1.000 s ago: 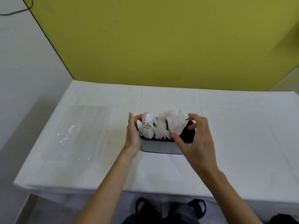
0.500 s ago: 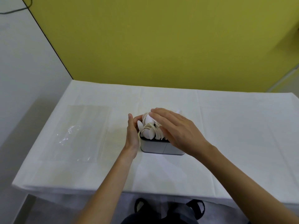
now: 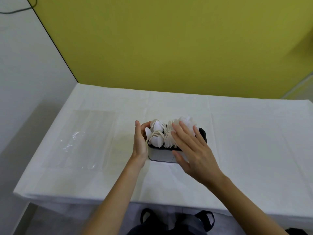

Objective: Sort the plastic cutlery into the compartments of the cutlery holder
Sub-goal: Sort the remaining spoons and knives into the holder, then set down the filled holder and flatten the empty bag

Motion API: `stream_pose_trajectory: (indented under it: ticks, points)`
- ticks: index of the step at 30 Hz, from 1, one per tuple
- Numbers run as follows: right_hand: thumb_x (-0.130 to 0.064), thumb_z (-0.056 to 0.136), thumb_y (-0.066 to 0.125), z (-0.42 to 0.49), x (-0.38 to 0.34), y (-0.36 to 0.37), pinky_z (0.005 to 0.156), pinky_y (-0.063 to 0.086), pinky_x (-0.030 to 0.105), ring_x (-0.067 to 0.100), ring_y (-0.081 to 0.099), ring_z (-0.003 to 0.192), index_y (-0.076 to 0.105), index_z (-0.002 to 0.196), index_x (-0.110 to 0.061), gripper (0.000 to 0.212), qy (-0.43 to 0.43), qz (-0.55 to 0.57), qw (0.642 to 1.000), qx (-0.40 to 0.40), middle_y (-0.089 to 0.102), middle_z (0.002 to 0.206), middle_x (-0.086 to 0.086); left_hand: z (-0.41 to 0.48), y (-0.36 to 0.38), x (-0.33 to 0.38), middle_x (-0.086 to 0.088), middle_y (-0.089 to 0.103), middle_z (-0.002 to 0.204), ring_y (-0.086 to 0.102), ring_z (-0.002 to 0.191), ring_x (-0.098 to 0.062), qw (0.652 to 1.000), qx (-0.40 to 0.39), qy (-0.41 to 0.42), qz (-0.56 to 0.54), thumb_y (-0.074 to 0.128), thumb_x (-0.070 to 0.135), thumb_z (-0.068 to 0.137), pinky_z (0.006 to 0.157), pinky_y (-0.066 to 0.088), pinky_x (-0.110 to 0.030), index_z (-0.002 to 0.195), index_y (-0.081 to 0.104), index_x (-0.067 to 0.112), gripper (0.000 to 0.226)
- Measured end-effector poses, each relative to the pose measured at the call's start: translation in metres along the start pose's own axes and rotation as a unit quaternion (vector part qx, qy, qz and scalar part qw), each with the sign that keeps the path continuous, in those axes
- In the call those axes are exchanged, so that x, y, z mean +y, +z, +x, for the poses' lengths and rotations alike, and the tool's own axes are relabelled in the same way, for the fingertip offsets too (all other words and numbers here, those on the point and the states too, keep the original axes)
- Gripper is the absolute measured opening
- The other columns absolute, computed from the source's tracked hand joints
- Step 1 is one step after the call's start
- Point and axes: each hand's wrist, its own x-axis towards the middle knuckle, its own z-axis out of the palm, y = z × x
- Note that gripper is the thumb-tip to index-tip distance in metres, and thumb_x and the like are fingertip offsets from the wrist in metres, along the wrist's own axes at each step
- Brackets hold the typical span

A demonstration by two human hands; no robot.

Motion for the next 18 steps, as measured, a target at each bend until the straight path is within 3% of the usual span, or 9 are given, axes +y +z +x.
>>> stream_pose_trajectory:
  ticks: [2,4,7,10,14,16,18]
  points:
    - [-0.027,0.097,0.044,0.01,-0.004,-0.008,0.117,0.023,0.046,0.028,0.026,0.144,0.041,0.141,0.0,0.051,0.063,0.019,0.998,0.018,0.033,0.152,0.013,0.0,-0.001,0.0,-0.009,0.068,0.118,0.06,0.115,-0.02,1.0,-0.004,0.002,0.0,0.01,0.051,0.101,0.098,0.044,-0.031,0.115,0.064,0.013,0.067]
    - [-0.033,0.099,0.032,0.024,-0.004,-0.011,0.12,0.012,0.039,0.022,0.013,0.148,0.025,0.148,-0.002,0.058,0.182,0.065,0.981,0.025,0.019,0.158,0.011,-0.002,0.0,0.0,-0.007,0.068,0.117,0.062,0.108,-0.014,1.0,-0.007,-0.001,-0.01,0.01,0.051,0.101,0.088,0.046,-0.024,0.116,0.063,0.014,0.066]
    - [-0.04,0.098,0.022,0.043,-0.002,-0.009,0.121,0.002,0.032,0.015,-0.002,0.148,0.01,0.151,-0.004,0.065,0.293,0.133,0.946,-0.038,0.002,0.161,0.006,-0.004,0.001,-0.001,-0.004,0.069,0.11,0.063,0.097,-0.008,1.0,-0.011,0.003,-0.016,0.01,0.05,0.101,0.079,0.045,-0.02,0.113,0.062,0.017,0.062]
    - [-0.044,0.096,0.019,0.046,0.0,-0.003,0.119,0.01,0.032,0.024,0.008,0.148,0.023,0.147,0.001,0.069,0.261,0.059,0.958,-0.1,0.017,0.158,0.013,-0.005,0.001,0.002,-0.003,0.069,0.109,0.063,0.098,-0.008,1.0,-0.009,0.003,-0.015,0.01,0.05,0.101,0.079,0.045,-0.02,0.115,0.062,0.016,0.063]
    - [-0.04,0.093,0.023,0.04,0.006,0.005,0.114,0.028,0.046,0.032,0.028,0.142,0.035,0.143,0.0,0.065,0.229,-0.03,0.966,-0.117,0.034,0.152,0.016,-0.005,0.001,0.0,0.0,0.07,0.11,0.063,0.101,-0.007,1.0,-0.006,0.008,-0.001,0.01,0.05,0.101,0.083,0.045,-0.021,0.108,0.064,0.024,0.06]
    - [-0.047,0.091,0.018,0.04,0.009,0.005,0.115,0.021,0.048,0.029,0.022,0.145,0.029,0.147,-0.004,0.071,0.214,-0.041,0.967,-0.13,0.026,0.156,0.011,-0.005,0.002,0.0,-0.001,0.07,0.111,0.064,0.101,-0.007,1.0,-0.006,0.006,0.004,0.011,0.05,0.101,0.082,0.046,-0.021,0.111,0.064,0.023,0.06]
    - [-0.059,0.088,0.009,0.04,0.013,0.0,0.119,0.002,0.039,0.018,-0.001,0.149,0.013,0.152,-0.011,0.08,0.207,0.051,0.966,-0.144,0.006,0.161,0.0,-0.005,0.002,0.0,-0.002,0.07,0.113,0.065,0.099,-0.007,1.0,-0.011,0.002,0.001,0.012,0.05,0.101,0.077,0.047,-0.017,0.117,0.062,0.018,0.062]
